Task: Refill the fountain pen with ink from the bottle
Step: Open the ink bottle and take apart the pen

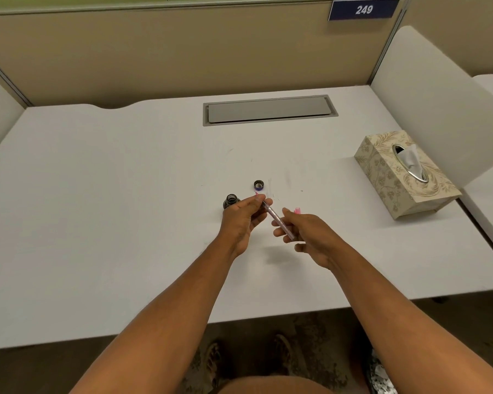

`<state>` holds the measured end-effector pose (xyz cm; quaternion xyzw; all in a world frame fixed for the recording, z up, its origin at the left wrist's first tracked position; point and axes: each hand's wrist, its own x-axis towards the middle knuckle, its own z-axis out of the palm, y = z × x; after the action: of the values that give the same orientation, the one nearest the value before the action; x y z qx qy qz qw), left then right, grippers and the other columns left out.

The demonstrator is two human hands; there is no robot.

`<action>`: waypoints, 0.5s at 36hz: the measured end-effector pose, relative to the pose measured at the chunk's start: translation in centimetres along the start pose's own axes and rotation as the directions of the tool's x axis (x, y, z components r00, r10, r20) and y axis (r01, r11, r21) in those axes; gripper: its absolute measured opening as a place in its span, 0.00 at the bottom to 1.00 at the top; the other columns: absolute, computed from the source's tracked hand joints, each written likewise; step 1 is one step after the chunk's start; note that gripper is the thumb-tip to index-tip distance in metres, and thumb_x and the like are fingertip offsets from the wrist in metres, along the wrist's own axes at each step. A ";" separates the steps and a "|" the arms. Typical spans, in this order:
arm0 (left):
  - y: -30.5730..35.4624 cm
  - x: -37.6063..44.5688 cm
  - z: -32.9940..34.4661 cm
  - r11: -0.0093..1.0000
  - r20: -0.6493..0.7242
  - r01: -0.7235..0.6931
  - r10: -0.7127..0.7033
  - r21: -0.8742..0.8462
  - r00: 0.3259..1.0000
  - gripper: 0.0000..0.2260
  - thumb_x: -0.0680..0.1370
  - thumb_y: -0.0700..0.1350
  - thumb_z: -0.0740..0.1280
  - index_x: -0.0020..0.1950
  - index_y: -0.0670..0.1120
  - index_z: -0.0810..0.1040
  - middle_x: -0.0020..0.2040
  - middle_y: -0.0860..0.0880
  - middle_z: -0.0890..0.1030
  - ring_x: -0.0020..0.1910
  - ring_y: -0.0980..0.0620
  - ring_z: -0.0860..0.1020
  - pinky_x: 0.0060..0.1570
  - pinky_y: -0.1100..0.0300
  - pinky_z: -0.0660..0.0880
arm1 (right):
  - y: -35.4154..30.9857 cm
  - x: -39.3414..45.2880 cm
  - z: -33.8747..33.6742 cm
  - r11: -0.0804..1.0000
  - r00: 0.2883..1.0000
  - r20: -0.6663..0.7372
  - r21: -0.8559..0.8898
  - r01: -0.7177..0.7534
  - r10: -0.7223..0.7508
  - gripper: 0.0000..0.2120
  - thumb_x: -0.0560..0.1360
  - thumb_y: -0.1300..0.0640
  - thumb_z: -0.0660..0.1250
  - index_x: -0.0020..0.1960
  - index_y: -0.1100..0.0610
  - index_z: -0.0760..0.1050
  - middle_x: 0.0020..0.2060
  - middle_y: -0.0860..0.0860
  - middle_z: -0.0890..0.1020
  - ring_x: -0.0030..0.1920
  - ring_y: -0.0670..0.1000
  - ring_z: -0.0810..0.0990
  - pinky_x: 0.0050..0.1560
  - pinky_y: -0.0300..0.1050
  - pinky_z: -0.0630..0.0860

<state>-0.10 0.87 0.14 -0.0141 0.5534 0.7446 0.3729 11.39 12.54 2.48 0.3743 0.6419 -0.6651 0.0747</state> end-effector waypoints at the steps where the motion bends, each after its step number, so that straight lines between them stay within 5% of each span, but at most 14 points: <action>1: 0.0 0.0 0.0 1.000 0.000 0.000 0.000 0.001 1.000 0.08 0.81 0.40 0.67 0.45 0.44 0.84 0.42 0.48 0.87 0.48 0.51 0.83 0.54 0.57 0.79 | 0.0 0.0 0.0 1.000 1.000 0.000 -0.005 0.000 0.000 0.21 0.82 0.42 0.58 0.54 0.56 0.83 0.42 0.48 0.86 0.41 0.48 0.76 0.46 0.46 0.67; 12: 0.1 0.2 0.0 1.000 -0.006 -0.008 0.008 0.017 1.000 0.08 0.81 0.40 0.66 0.45 0.44 0.84 0.41 0.49 0.87 0.45 0.52 0.83 0.53 0.58 0.80 | 0.5 0.3 0.0 0.997 0.997 -0.028 -0.031 0.074 -0.075 0.13 0.76 0.47 0.71 0.52 0.56 0.82 0.43 0.49 0.84 0.43 0.50 0.76 0.45 0.47 0.68; 18: 0.0 0.3 0.0 1.000 0.005 0.002 -0.002 0.011 1.000 0.06 0.81 0.41 0.67 0.48 0.43 0.84 0.43 0.48 0.87 0.45 0.53 0.83 0.51 0.60 0.79 | 0.2 0.2 0.0 0.999 1.000 -0.012 -0.027 0.025 -0.025 0.18 0.80 0.41 0.61 0.53 0.53 0.83 0.42 0.47 0.86 0.41 0.48 0.77 0.46 0.46 0.68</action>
<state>-0.29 0.99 0.01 -0.0106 0.5566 0.7412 0.3751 11.33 12.60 2.19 0.3691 0.6559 -0.6550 0.0676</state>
